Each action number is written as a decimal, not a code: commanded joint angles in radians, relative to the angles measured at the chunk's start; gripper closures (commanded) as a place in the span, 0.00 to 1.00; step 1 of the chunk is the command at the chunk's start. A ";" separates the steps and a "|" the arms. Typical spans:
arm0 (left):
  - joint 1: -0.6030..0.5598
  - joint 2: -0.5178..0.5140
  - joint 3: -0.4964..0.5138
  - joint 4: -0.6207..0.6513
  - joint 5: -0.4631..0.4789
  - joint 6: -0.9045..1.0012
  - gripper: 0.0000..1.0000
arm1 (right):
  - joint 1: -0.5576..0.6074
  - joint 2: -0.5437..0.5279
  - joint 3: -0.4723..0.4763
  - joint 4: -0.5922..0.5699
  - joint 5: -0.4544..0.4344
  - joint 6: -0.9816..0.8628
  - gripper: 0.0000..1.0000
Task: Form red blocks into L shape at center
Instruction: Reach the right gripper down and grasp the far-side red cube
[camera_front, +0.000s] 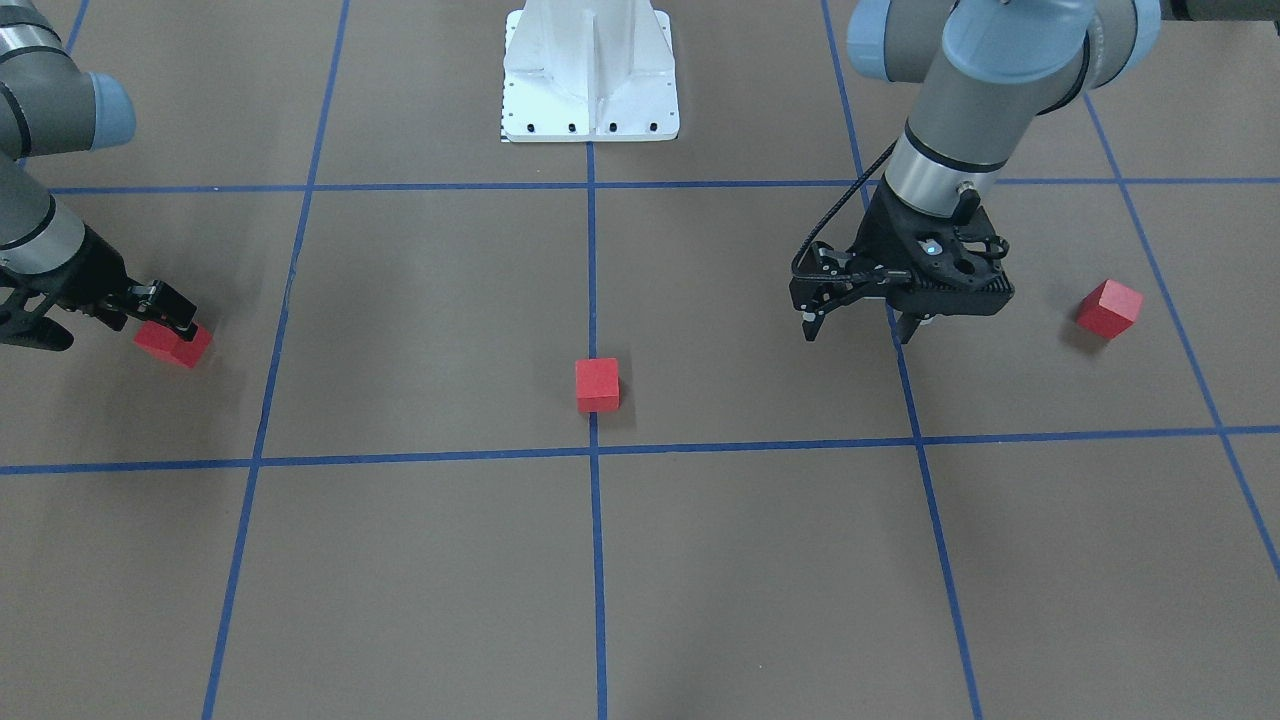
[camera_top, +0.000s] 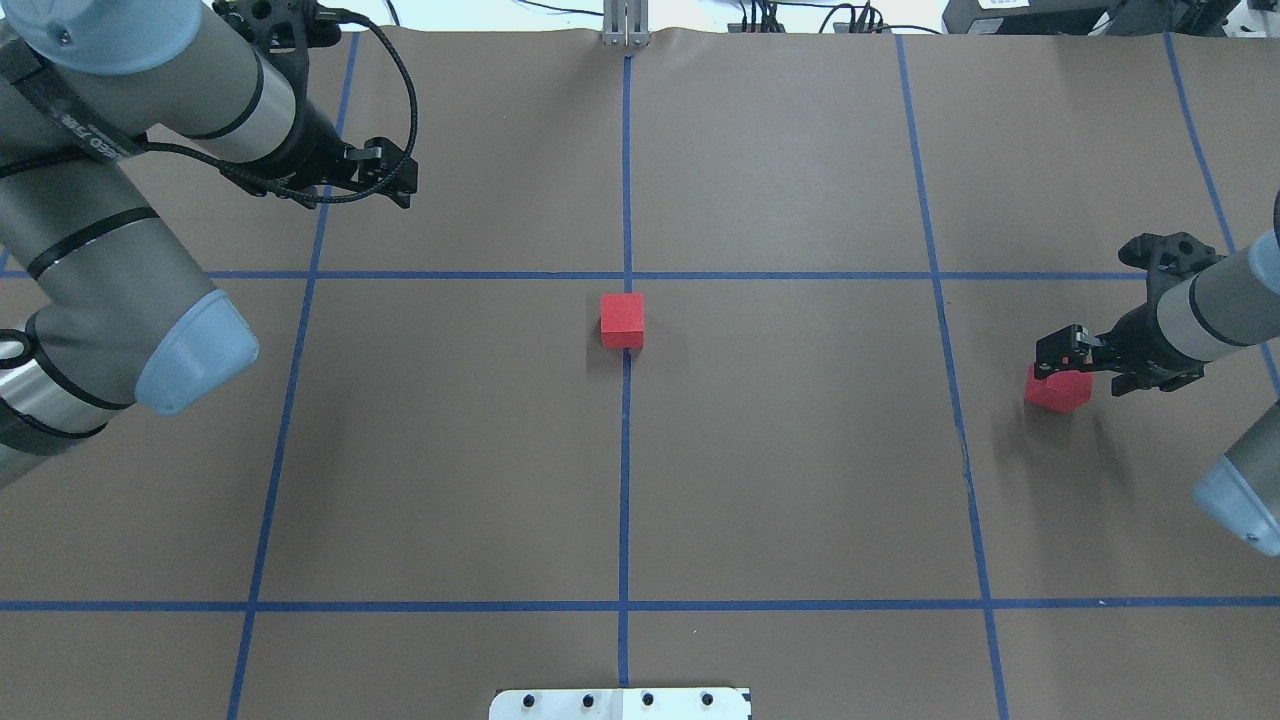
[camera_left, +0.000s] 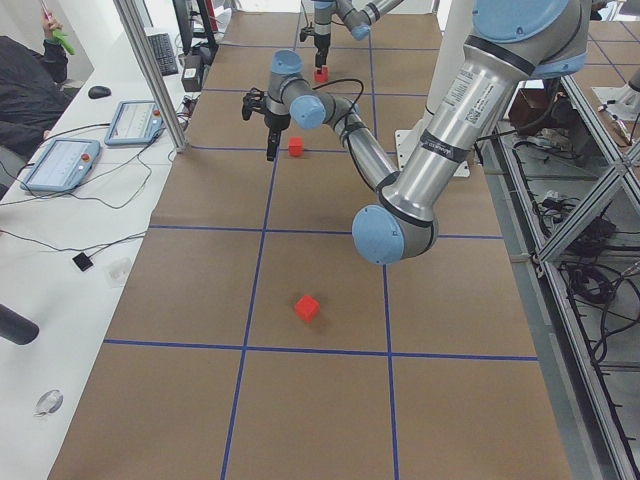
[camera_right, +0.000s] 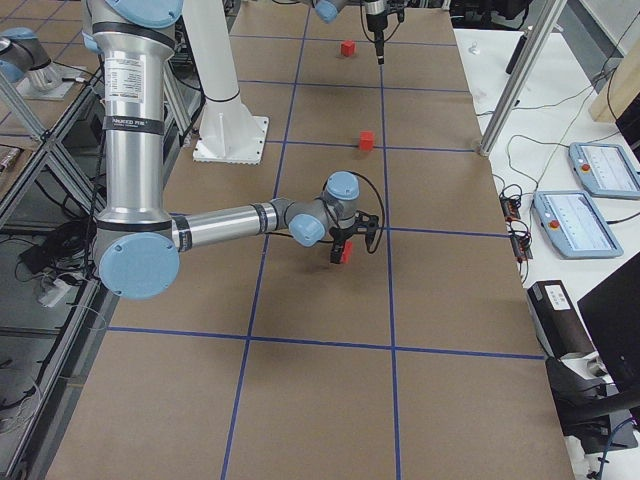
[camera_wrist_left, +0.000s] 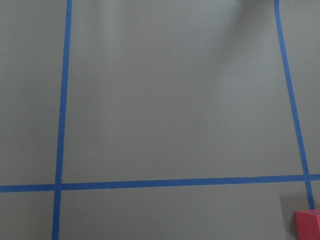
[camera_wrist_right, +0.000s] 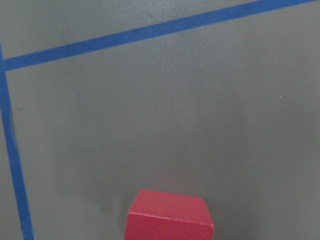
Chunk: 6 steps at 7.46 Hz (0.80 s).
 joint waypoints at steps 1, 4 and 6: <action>0.000 0.001 0.000 -0.001 0.000 0.000 0.01 | -0.017 0.014 -0.009 -0.004 -0.001 0.001 0.01; 0.000 0.016 -0.003 -0.003 0.000 0.011 0.01 | -0.019 0.014 -0.009 -0.007 -0.030 0.001 0.60; -0.001 0.022 -0.012 0.000 0.000 0.012 0.01 | -0.017 0.022 0.010 -0.005 -0.032 -0.005 1.00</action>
